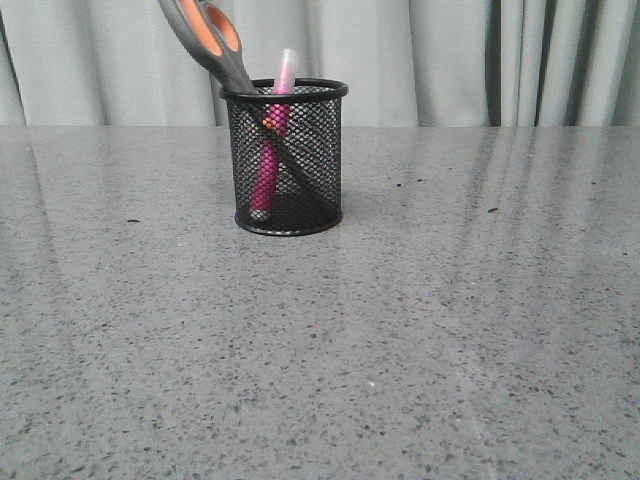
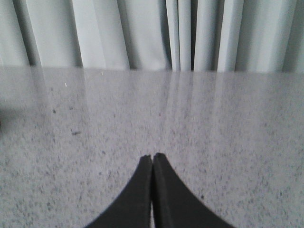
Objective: Put pen and scissors into bin
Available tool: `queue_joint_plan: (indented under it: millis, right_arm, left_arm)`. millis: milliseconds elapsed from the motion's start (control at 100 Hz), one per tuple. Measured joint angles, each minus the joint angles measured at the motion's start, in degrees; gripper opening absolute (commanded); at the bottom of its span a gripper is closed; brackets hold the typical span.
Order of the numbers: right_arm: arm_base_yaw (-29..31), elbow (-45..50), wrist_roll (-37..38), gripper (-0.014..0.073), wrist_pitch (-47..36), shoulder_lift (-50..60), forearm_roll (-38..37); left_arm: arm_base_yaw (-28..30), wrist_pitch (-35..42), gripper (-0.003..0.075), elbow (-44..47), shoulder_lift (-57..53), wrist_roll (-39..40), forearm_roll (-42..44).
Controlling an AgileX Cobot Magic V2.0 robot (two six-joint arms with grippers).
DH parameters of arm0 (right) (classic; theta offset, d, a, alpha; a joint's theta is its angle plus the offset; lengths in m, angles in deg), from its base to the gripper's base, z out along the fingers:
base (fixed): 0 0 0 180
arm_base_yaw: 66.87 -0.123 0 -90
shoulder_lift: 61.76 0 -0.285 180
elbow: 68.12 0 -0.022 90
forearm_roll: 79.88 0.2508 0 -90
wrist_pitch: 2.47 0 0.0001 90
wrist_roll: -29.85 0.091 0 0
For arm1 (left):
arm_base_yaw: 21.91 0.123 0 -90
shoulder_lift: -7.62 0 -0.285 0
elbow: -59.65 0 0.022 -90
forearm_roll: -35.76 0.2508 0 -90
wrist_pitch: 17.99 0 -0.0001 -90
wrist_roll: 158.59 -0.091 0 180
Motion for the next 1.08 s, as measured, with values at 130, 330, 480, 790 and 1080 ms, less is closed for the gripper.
queue_joint_plan:
  millis: [130,330,480,790,1080]
  right_arm:
    - [0.10,0.00,-1.20,-0.0065,2.80,1.77,0.11]
    - [0.35,0.00,-2.79,-0.0065,5.04,1.96,0.11]
    - [0.35,0.00,-3.03,-0.0065,5.64,1.96,-0.57]
    - [0.35,0.00,-3.03,-0.0065,5.63,1.96,-1.57]
    - [0.35,0.00,-3.16,-0.0065,5.63,1.96,-1.57]
  left_arm:
    - [0.00,0.00,-0.0020,0.00,0.00,0.00,-0.05]
    - [0.00,0.00,-0.0020,0.00,0.00,0.00,-0.05]
    - [0.00,0.00,-0.0020,0.00,0.00,0.00,-0.05]
    - [0.00,0.00,-0.0020,0.00,0.00,0.00,-0.05]
    - [0.00,0.00,-0.0020,0.00,0.00,-0.02,-0.05]
